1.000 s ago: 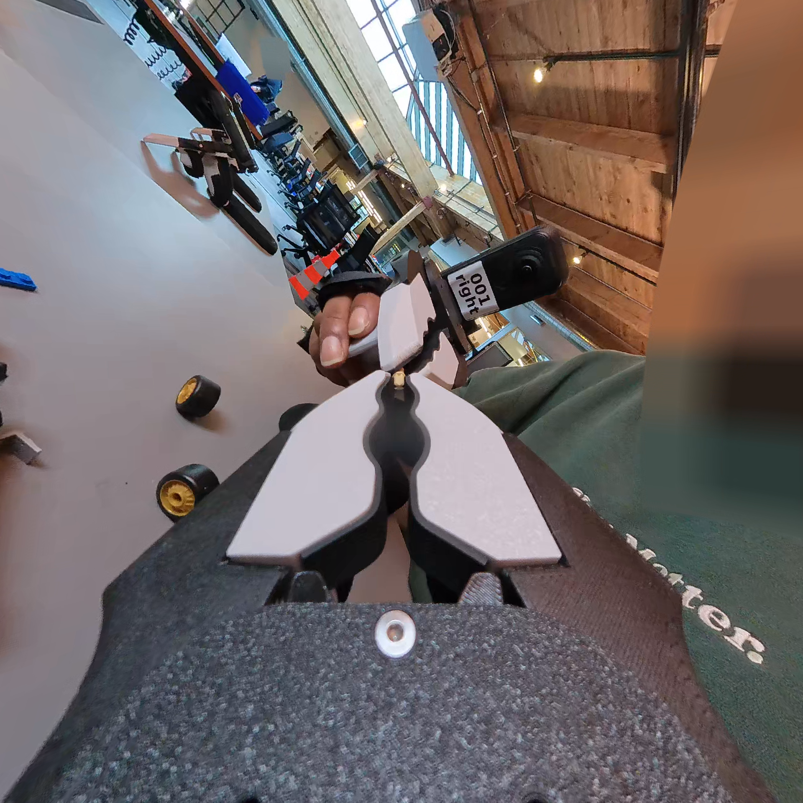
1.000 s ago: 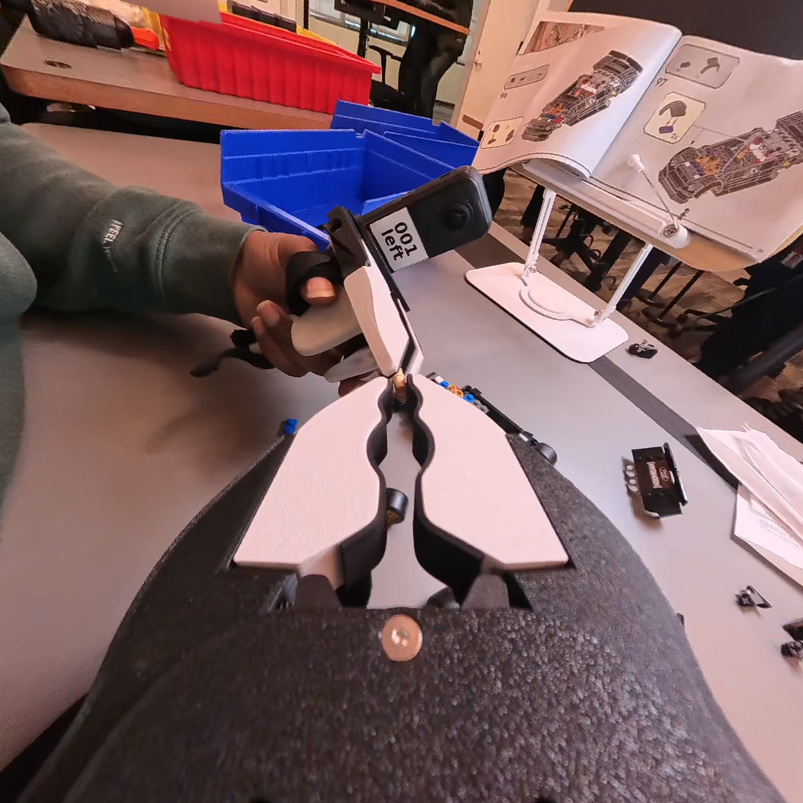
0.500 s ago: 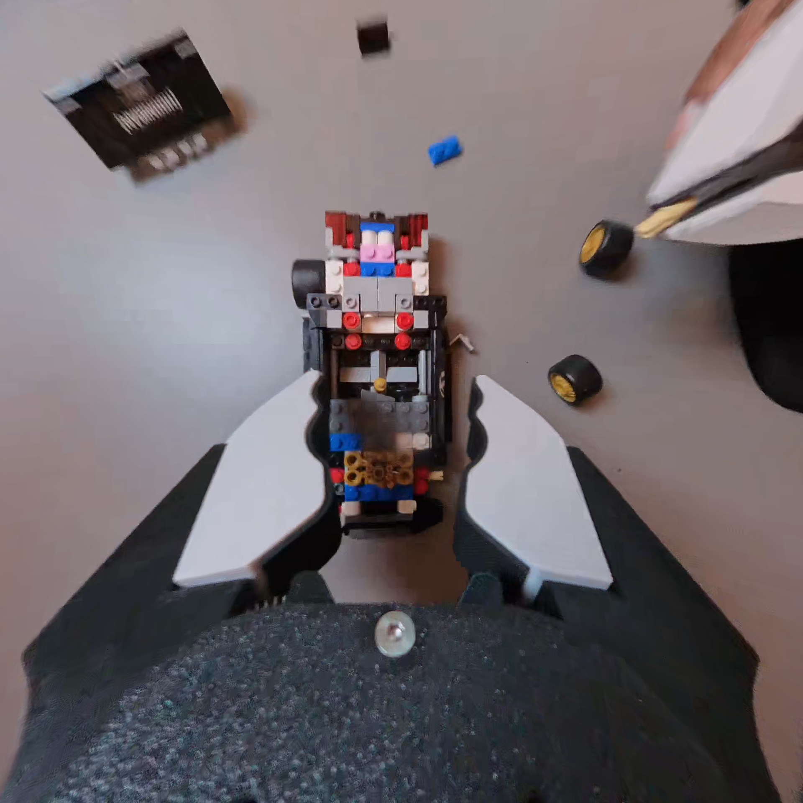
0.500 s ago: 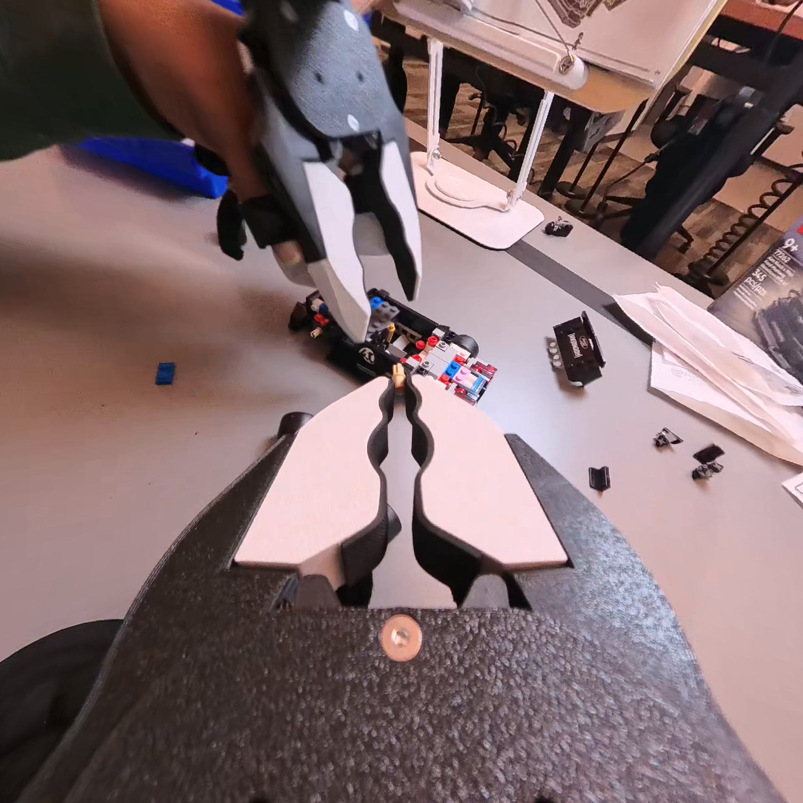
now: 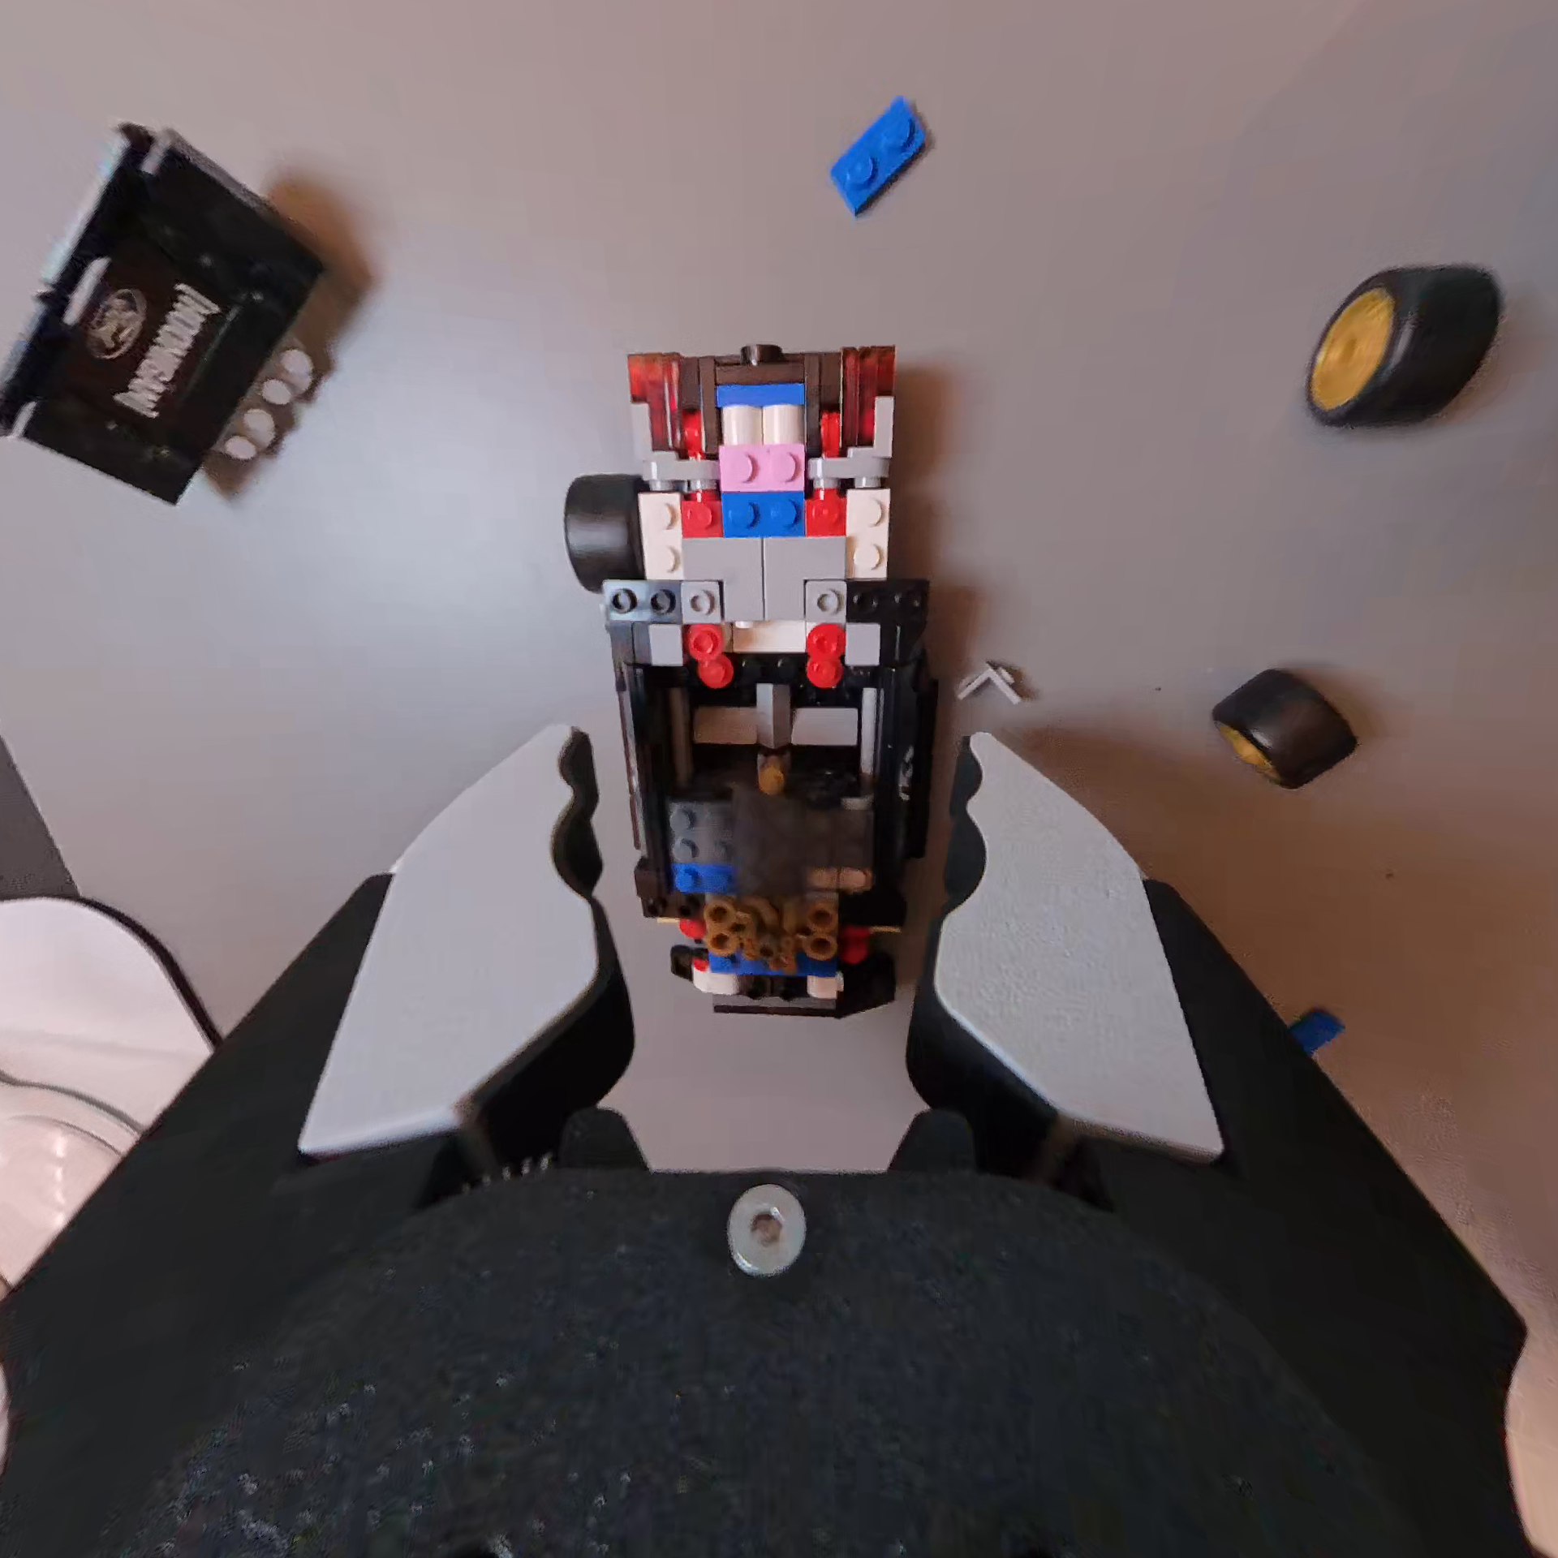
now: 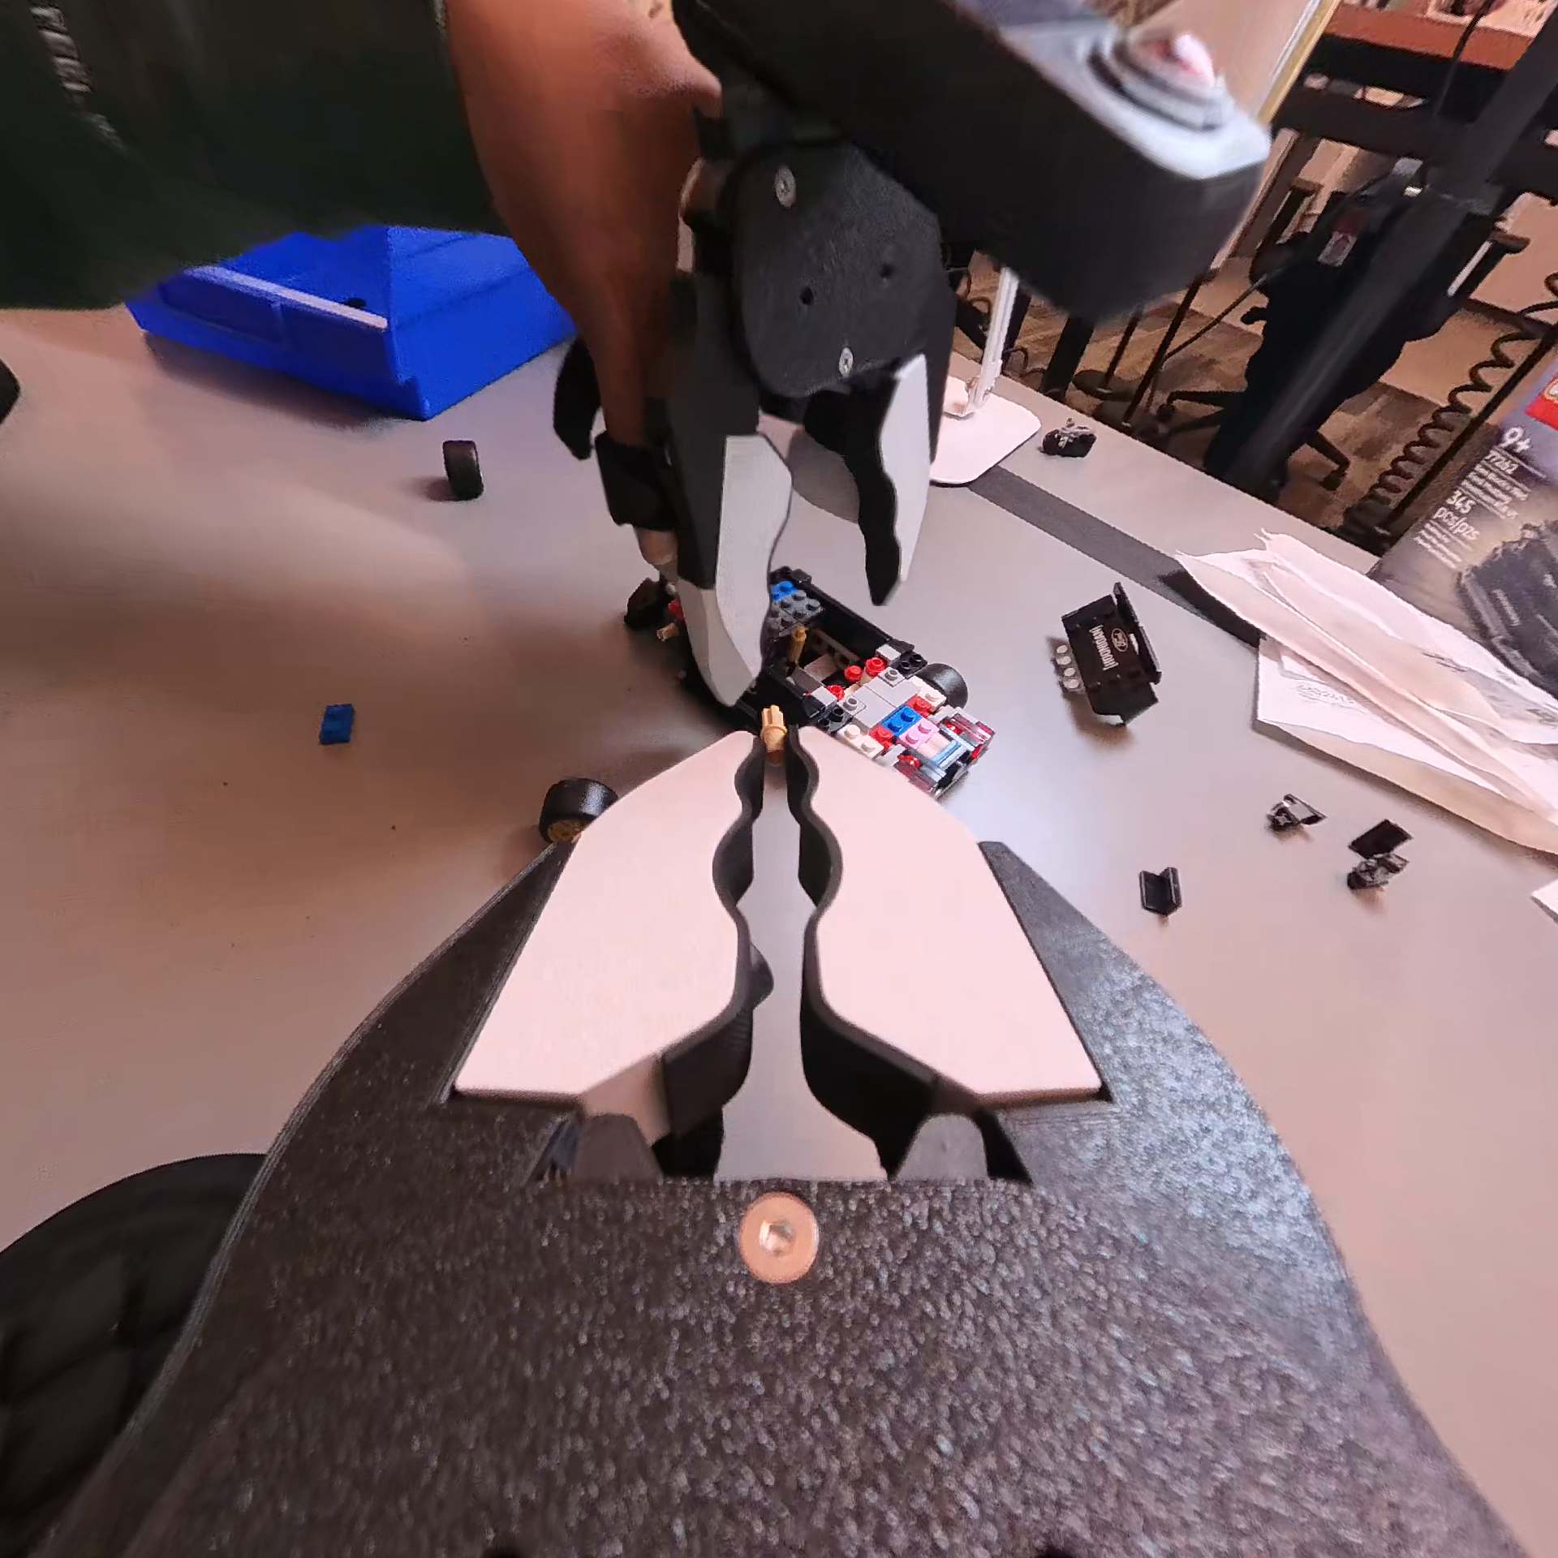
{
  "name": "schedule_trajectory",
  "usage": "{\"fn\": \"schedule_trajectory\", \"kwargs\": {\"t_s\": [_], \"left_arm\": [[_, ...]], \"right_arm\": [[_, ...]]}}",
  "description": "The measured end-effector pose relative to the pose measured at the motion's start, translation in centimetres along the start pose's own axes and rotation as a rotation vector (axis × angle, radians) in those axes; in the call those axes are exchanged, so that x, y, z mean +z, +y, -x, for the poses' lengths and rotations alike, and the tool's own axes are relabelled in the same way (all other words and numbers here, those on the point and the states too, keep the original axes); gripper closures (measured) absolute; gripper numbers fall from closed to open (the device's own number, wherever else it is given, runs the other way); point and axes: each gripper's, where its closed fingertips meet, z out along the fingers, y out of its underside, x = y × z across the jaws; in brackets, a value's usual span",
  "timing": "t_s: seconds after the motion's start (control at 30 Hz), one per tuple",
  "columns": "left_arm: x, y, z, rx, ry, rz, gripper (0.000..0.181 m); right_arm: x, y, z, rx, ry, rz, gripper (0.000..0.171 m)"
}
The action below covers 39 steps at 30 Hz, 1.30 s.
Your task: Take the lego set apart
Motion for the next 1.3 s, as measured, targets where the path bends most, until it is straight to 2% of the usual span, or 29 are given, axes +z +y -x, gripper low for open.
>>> {"fn": "schedule_trajectory", "kwargs": {"t_s": [0.2,0.33,0.47,0.6,0.7,0.87,0.97,1.1,1.3], "left_arm": [[1.1,0.5,0.0,0.044,0.104,0.105,0.112],[0.7,0.9,-0.4,-0.028,0.177,0.07,0.112],[-0.5,0.7,-1.6,-0.147,0.301,-0.066,0.112],[-2.5,-0.2,-2.3,-0.292,0.366,-0.306,0.113],[-4.2,-0.6,-2.2,-0.372,0.287,-0.503,0.113],[-6.3,0.6,-1.9,-0.424,-0.055,-0.716,0.112],[-7.6,1.8,-2.1,-0.436,-0.23,-0.782,0.112],[-9.0,3.0,-2.7,-0.441,-0.38,-0.839,0.112],[-9.7,4.1,-2.9,-0.46,-0.482,-0.855,0.112]], "right_arm": [[0.0,0.5,0.1,0.0,0.003,0.026,0.166],[0.3,1.4,-0.1,-0.002,0.033,0.09,0.166],[1.0,1.6,-0.4,-0.022,0.065,0.141,0.166],[1.7,0.5,-1.0,-0.001,0.101,0.147,0.166],[2.4,-0.9,-1.2,0.092,0.111,0.124,0.166],[3.5,-3.9,-0.4,0.301,0.046,0.042,0.166],[4.4,-5.4,0.6,0.375,0.019,0.015,0.166],[5.4,-7.0,1.7,0.406,0.015,-0.032,0.166],[6.2,-7.6,2.9,0.412,0.035,-0.048,0.167]]}}
